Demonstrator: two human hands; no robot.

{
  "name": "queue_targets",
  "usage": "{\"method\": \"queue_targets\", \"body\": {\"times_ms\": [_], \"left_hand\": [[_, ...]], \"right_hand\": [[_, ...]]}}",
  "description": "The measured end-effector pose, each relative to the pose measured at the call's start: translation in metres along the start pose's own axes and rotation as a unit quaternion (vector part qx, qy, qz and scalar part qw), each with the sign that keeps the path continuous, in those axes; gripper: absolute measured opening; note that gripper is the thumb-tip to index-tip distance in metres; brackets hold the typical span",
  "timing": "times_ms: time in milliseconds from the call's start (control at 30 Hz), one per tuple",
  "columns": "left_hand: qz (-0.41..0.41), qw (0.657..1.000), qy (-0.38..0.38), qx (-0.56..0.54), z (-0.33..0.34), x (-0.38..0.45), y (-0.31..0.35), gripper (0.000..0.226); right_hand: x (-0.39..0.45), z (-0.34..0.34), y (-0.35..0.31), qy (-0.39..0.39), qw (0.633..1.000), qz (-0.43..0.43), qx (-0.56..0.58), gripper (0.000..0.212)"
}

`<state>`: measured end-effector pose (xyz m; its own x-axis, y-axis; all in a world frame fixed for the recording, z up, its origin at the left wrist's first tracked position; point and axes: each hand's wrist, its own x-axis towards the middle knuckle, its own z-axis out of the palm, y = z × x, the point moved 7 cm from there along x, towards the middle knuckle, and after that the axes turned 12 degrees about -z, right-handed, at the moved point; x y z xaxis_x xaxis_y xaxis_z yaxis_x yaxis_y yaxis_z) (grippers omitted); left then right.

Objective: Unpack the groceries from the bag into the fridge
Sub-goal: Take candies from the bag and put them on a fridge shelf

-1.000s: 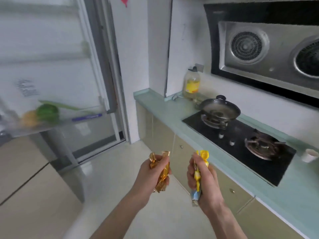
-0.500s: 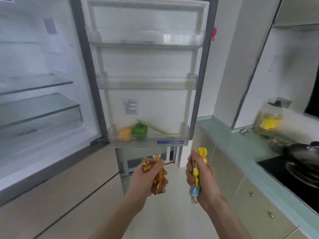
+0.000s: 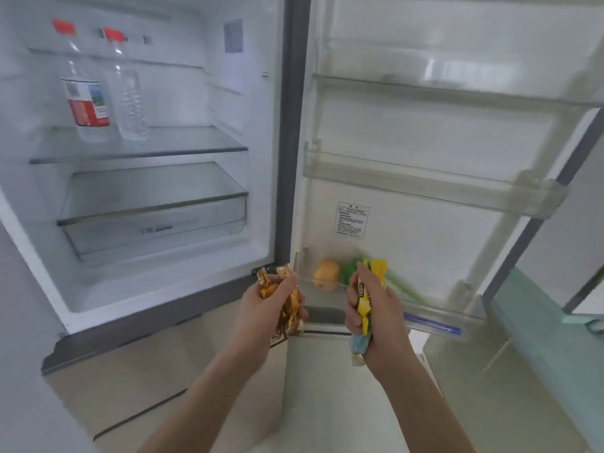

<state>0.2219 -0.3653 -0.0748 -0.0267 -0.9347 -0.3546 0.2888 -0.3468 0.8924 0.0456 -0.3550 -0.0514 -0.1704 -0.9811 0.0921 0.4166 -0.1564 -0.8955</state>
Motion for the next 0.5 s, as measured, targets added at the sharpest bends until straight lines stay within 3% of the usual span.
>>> {"method": "queue_targets", "body": {"times_ms": [500], "left_hand": [[0.091,0.956,0.276,-0.05,-0.129,0.064,0.091,0.045]], "right_hand": [[0.132,0.15,0.074,-0.187,0.976,0.114,-0.022,0.033]]}}
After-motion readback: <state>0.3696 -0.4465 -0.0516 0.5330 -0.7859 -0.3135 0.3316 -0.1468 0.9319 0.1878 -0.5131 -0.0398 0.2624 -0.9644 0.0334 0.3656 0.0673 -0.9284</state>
